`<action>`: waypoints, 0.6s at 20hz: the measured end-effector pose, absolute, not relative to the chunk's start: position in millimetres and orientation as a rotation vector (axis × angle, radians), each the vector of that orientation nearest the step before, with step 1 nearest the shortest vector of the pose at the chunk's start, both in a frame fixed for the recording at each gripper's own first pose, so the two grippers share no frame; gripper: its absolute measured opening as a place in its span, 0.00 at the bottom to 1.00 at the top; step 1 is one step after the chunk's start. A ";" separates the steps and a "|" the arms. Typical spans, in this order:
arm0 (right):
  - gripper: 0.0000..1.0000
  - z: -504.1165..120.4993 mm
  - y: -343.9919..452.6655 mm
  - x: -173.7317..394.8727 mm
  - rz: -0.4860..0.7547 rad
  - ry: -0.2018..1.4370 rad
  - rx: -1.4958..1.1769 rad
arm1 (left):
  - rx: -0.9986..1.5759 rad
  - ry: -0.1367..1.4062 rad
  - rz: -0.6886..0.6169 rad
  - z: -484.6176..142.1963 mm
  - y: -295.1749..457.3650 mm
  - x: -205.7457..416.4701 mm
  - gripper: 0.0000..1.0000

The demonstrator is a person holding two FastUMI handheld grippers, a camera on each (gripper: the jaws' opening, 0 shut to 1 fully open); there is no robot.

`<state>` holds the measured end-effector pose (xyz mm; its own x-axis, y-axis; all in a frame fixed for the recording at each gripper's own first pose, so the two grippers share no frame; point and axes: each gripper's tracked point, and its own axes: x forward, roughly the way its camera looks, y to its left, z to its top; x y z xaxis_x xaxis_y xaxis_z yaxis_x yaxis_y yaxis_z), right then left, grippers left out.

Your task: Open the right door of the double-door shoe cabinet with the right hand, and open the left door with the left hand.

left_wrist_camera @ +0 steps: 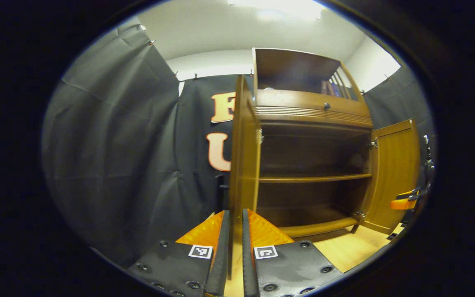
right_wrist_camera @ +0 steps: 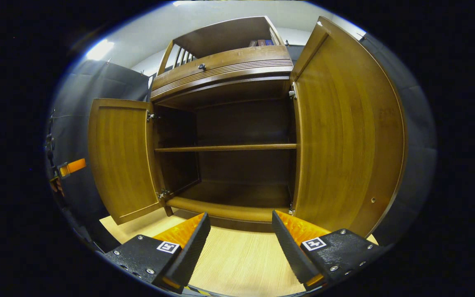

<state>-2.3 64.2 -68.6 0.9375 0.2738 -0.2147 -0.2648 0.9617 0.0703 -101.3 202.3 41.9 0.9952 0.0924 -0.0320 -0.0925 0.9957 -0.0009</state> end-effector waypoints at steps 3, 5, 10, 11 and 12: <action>0.93 -70.2 64.6 -2.6 0.274 0.228 0.040 | -0.026 0.028 0.018 45.9 166.4 -85.0 0.23; 0.93 -67.5 62.9 -1.9 0.265 0.223 0.032 | -0.066 0.043 -0.023 40.1 144.7 -73.4 0.23; 0.93 -60.6 57.9 -2.5 0.228 0.206 0.030 | -0.159 0.077 -0.023 17.1 111.5 -40.3 0.15; 0.93 -59.7 56.9 -3.1 0.220 0.204 0.034 | -0.161 0.081 -0.011 11.4 108.1 -35.9 0.15; 0.93 -58.5 55.8 -3.5 0.213 0.201 0.039 | -0.157 0.087 -0.003 4.1 105.4 -30.3 0.15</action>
<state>-3.5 55.8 -58.5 0.9573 0.2141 -0.1943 -0.2063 0.9767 0.0595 -30.3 105.4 4.1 0.9962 -0.0099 -0.0863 -0.0037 0.9877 -0.1561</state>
